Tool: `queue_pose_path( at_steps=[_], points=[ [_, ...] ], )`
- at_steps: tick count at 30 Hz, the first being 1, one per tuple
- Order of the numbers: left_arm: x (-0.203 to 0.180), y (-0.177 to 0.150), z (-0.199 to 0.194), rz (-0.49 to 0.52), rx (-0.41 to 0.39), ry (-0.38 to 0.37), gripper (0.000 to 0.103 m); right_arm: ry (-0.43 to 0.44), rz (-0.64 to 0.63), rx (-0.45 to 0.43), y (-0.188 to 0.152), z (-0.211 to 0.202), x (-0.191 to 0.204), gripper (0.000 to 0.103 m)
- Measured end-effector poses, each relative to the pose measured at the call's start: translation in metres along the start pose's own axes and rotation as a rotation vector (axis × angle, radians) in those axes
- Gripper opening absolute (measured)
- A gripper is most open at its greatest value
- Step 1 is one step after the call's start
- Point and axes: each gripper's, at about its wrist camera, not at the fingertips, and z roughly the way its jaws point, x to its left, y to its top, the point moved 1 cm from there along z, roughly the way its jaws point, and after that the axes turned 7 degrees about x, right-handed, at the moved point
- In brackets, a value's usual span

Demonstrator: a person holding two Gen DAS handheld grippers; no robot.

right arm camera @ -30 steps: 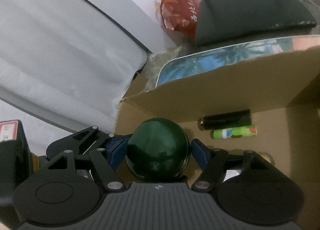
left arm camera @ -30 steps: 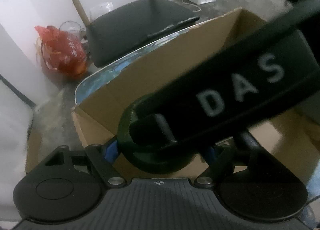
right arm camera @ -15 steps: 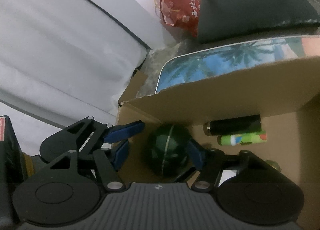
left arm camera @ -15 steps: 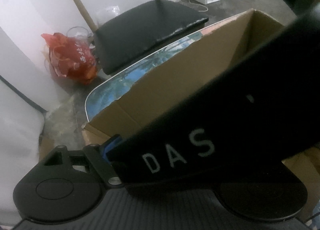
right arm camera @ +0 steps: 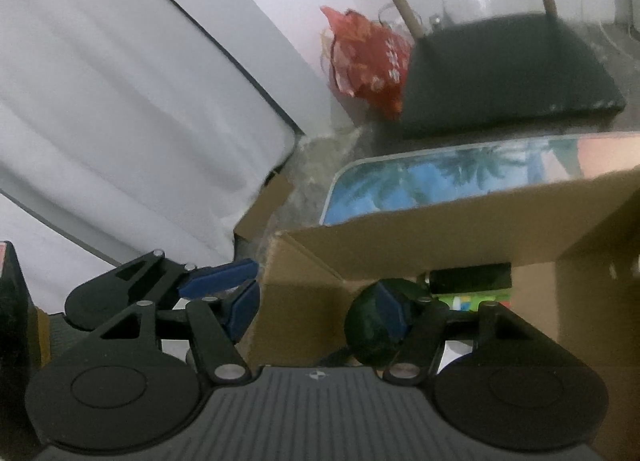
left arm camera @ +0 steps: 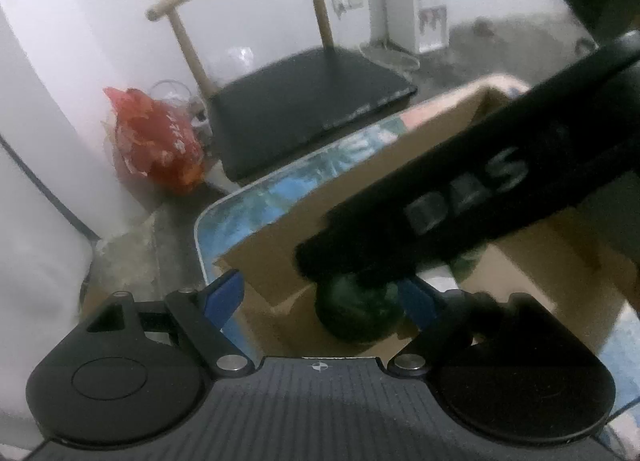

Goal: Organize rigid objects
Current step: 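Carry the green sphere into the box and open the right tool, then move the right tool to the white-lidded jar and grasp its lid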

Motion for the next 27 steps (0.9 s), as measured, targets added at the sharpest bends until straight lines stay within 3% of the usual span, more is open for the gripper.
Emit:
queue_pose_path(
  at_steps=[6, 13, 17, 21, 27],
  points=[
    [0.015, -0.019, -0.05, -0.071, -0.098, -0.026, 0.088, 0.023, -0.046, -0.086, -0.022, -0.052, 0.016, 0.067],
    [0.02, -0.063, -0.098, -0.162, -0.216, -0.054, 0.088, -0.016, -0.096, -0.162, -0.058, -0.093, 0.032, 0.063],
    [0.018, -0.103, -0.115, -0.283, -0.293, -0.067, 0.088, -0.049, -0.138, -0.145, -0.068, -0.079, 0.045, 0.056],
    [0.006, -0.148, -0.118, -0.379, -0.361, -0.095, 0.088, -0.085, -0.181, -0.111, -0.068, -0.052, 0.053, 0.055],
    [-0.015, -0.189, -0.106, -0.405, -0.392, -0.125, 0.09, -0.184, -0.118, -0.003, -0.044, 0.009, 0.044, 0.055]
  ],
)
